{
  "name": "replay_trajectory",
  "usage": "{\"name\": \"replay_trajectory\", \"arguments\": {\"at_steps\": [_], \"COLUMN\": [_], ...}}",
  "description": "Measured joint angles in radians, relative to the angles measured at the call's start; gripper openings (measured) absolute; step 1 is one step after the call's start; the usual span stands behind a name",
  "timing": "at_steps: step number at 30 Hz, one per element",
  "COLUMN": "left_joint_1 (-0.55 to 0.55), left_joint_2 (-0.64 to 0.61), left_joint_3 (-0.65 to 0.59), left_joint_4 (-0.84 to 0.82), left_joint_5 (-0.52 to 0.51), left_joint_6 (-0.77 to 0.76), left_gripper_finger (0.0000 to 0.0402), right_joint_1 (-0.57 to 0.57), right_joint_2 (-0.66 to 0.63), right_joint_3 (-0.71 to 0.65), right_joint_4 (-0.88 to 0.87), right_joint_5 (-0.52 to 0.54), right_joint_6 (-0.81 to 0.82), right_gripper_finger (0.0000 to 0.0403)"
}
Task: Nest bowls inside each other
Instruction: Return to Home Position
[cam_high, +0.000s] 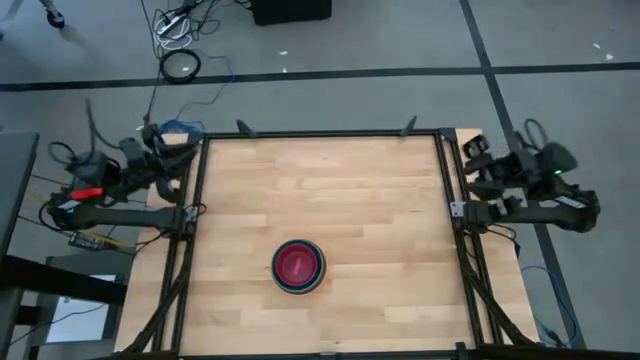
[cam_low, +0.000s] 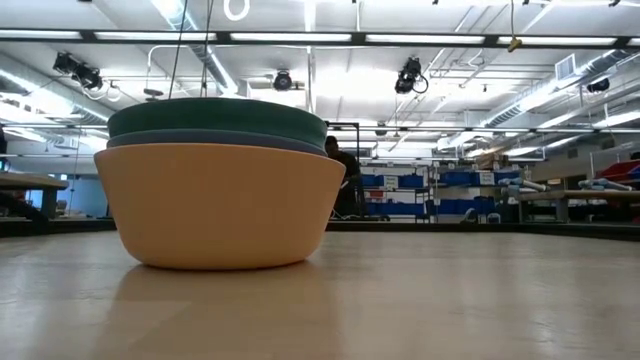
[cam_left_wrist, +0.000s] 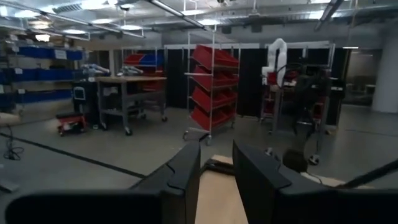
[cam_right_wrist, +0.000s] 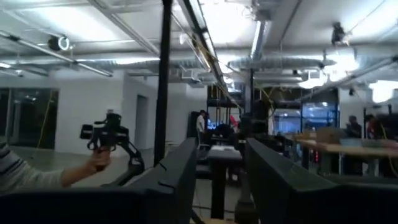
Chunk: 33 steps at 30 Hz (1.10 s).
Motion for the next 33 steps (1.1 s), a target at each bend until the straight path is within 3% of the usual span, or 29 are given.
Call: {"name": "replay_trajectory", "arguments": {"at_steps": [10,16,26,33], "left_joint_1": [0.0,0.0,0.0,0.0], "left_joint_2": [-0.139,-0.215,-0.242,-0.242], "left_joint_3": [-0.314,-0.453,-0.602,-0.737], "left_joint_4": [0.174,0.199,0.244,0.271], "left_joint_5": [0.06,0.122,0.125,0.126], "left_joint_6": [-0.03,-0.08,-0.104,-0.076], "left_gripper_finger": [0.0103,0.0103,0.0103,0.0103], "right_joint_1": [0.0,0.003,0.012,0.04], "right_joint_2": [-0.064,-0.063,-0.064,-0.057], "right_joint_3": [-0.344,-0.497,-0.66,-0.679], "right_joint_4": [0.188,0.314,0.455,0.335], "right_joint_5": [0.03,0.019,-0.013,0.0], "right_joint_6": [0.072,0.08,0.089,-0.003], "right_gripper_finger": [0.0129,0.0129,0.0129,0.0129]}}
